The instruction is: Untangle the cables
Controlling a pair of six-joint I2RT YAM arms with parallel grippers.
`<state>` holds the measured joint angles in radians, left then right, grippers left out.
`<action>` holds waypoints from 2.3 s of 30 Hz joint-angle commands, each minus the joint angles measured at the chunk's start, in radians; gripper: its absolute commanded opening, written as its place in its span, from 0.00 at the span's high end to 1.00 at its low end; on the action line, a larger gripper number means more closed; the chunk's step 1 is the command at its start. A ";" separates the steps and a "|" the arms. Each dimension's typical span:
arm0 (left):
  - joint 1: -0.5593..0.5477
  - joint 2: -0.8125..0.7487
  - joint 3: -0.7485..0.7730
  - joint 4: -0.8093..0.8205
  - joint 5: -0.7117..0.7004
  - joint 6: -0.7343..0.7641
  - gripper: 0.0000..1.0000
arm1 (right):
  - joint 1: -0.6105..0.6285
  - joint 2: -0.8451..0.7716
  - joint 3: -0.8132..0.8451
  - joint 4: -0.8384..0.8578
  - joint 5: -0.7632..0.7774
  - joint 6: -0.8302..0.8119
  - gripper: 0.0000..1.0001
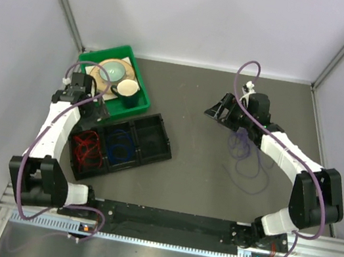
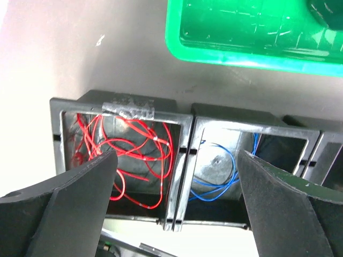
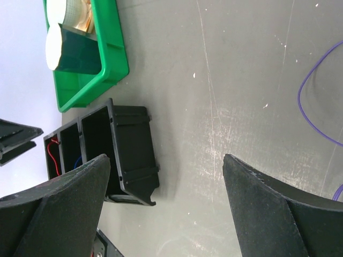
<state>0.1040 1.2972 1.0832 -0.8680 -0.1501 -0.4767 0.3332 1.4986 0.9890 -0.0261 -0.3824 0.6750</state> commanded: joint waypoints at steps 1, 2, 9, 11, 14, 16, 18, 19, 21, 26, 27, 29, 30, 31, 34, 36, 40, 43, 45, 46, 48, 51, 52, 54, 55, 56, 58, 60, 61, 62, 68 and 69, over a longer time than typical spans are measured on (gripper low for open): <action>0.005 -0.053 0.072 -0.045 -0.011 0.015 0.01 | 0.013 -0.044 -0.001 0.029 0.007 0.000 0.15; 0.005 -0.058 0.078 -0.043 -0.002 0.016 0.01 | 0.013 -0.044 -0.003 0.029 0.007 0.000 0.15; -0.064 -0.058 0.053 0.010 0.136 0.032 0.01 | 0.013 -0.047 0.002 0.029 0.016 0.000 0.15; -0.146 -0.067 0.058 0.049 0.120 0.029 0.01 | 0.012 -0.067 0.013 -0.043 0.051 -0.034 0.15; -0.277 -0.079 0.075 0.090 0.057 0.020 0.01 | 0.013 -0.095 0.037 -0.156 0.183 -0.112 0.13; -0.360 -0.073 0.096 0.122 0.009 0.010 0.01 | 0.013 -0.123 0.054 -0.222 0.342 -0.178 0.05; -0.398 -0.047 0.112 0.136 -0.022 0.009 0.01 | 0.012 -0.152 0.059 -0.297 0.510 -0.205 0.01; -0.432 -0.036 0.133 0.138 -0.032 0.007 0.01 | 0.007 -0.161 0.054 -0.311 0.552 -0.234 0.01; -0.458 0.003 0.150 0.138 -0.048 0.010 0.01 | -0.002 -0.172 0.043 -0.333 0.615 -0.268 0.01; -0.490 0.054 0.172 0.167 -0.034 0.006 0.01 | -0.069 -0.108 0.048 -0.422 0.645 -0.325 0.01; -0.492 0.062 0.172 0.172 -0.031 0.004 0.01 | -0.083 -0.091 0.054 -0.454 0.648 -0.322 0.01; -0.498 0.071 0.170 0.184 -0.017 0.003 0.01 | -0.114 -0.041 0.068 -0.468 0.633 -0.304 0.01; -0.501 0.074 0.166 0.187 -0.016 0.004 0.01 | -0.123 -0.028 0.069 -0.459 0.587 -0.298 0.01; -0.504 0.074 0.161 0.190 -0.014 0.006 0.01 | -0.128 -0.012 0.069 -0.430 0.562 -0.290 0.01; -0.507 0.080 0.155 0.190 -0.009 0.012 0.01 | -0.135 0.063 0.097 -0.373 0.531 -0.266 0.01; -0.507 0.077 0.144 0.196 0.003 0.018 0.01 | -0.135 0.145 0.114 -0.345 0.530 -0.259 0.01; -0.509 0.073 0.132 0.185 0.015 0.023 0.01 | -0.135 0.304 0.209 -0.334 0.544 -0.236 0.01; -0.510 0.059 0.116 0.178 0.006 0.029 0.01 | -0.137 0.345 0.186 -0.250 0.524 -0.229 0.13; -0.510 0.044 0.104 0.178 -0.006 0.036 0.01 | -0.137 0.353 0.175 -0.213 0.488 -0.230 0.31; -0.510 0.039 0.101 0.178 -0.022 0.039 0.01 | -0.137 0.347 0.174 -0.207 0.481 -0.232 0.56; -0.510 0.033 0.096 0.176 -0.034 0.050 0.01 | -0.137 0.330 0.155 -0.181 0.447 -0.236 0.77; -0.510 0.033 0.104 0.172 -0.077 0.058 0.01 | -0.137 0.279 0.148 -0.178 0.392 -0.242 1.00; -0.509 0.031 0.107 0.169 -0.103 0.053 0.01 | -0.138 0.235 0.143 -0.172 0.387 -0.244 1.00; -0.507 0.027 0.116 0.172 -0.155 0.058 0.01 | -0.137 0.178 0.128 -0.156 0.295 -0.244 1.00; -0.504 0.024 0.121 0.172 -0.166 0.059 0.01 | -0.137 0.149 0.128 -0.161 0.280 -0.239 1.00; -0.501 0.021 0.127 0.170 -0.172 0.069 0.01 | -0.137 0.087 0.129 -0.159 0.243 -0.236 1.00; -0.483 0.017 0.142 0.172 -0.174 0.070 0.01 | -0.135 0.025 0.148 -0.164 0.211 -0.226 1.00; -0.451 0.011 0.153 0.172 -0.167 0.066 0.01 | -0.132 -0.060 0.187 -0.175 0.165 -0.212 1.00; -0.438 0.011 0.153 0.172 -0.157 0.061 0.01 | -0.131 -0.086 0.204 -0.184 0.151 -0.209 1.00; -0.423 0.007 0.155 0.170 -0.145 0.053 0.01 | -0.125 -0.107 0.223 -0.192 0.134 -0.206 1.00; -0.258 -0.041 0.141 0.172 -0.013 -0.003 0.01 | -0.054 -0.210 0.401 -0.232 0.082 -0.206 1.00; -0.218 -0.048 0.133 0.172 0.001 -0.010 0.01 | -0.034 -0.216 0.439 -0.233 0.071 -0.200 1.00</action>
<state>-0.2085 1.3167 1.1976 -0.7158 -0.2226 -0.4419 0.2386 1.3338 1.3117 -0.2611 -0.2325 0.4614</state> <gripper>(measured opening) 0.987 0.032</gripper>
